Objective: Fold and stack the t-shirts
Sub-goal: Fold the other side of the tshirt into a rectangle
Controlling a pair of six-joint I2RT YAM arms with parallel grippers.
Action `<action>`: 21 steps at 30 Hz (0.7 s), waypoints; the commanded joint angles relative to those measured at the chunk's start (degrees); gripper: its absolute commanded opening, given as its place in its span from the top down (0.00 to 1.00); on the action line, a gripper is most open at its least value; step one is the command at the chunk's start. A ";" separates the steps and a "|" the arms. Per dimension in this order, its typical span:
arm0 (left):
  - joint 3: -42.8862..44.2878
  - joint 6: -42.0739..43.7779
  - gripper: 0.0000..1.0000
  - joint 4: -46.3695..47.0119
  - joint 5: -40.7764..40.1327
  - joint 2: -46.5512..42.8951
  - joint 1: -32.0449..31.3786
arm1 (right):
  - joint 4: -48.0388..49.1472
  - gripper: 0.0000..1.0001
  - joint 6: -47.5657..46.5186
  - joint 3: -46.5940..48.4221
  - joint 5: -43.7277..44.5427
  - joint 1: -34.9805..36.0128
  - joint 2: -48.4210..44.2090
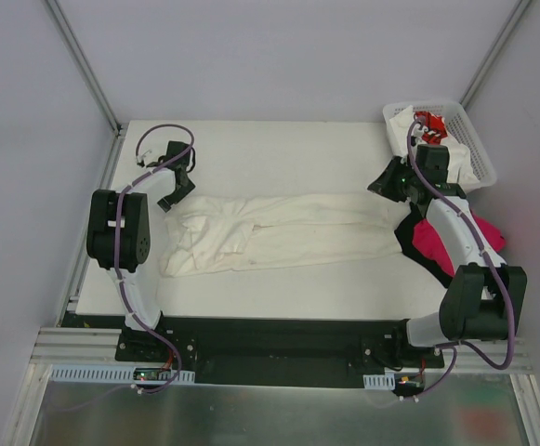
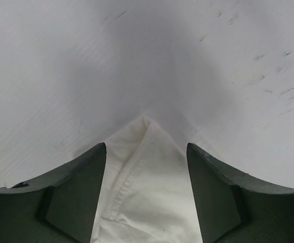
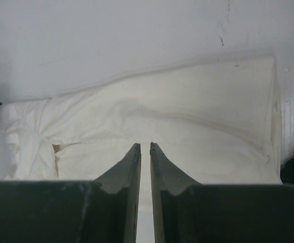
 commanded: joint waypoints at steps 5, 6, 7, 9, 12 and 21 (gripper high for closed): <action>0.49 1.06 0.40 1.04 -0.35 -2.24 0.53 | 0.81 0.85 -0.61 0.41 -0.31 -0.32 0.48; 0.41 0.97 0.41 1.22 -0.35 -2.33 0.53 | 0.81 0.85 -0.52 0.50 -0.31 -0.40 0.49; 0.06 0.88 0.44 1.57 -0.44 -2.42 0.53 | 0.81 0.85 -0.61 0.50 -0.40 -0.32 0.49; -0.30 1.23 0.48 2.71 -0.18 -2.51 0.53 | 0.81 0.85 -0.52 0.50 -0.22 -0.40 0.66; 0.14 2.11 0.51 3.42 0.35 -1.72 0.53 | 0.63 0.85 -0.61 0.59 -0.13 -0.40 0.84; 1.72 2.73 0.60 3.51 1.49 -0.57 0.53 | -0.51 0.85 -0.52 1.55 -0.13 -0.32 -0.30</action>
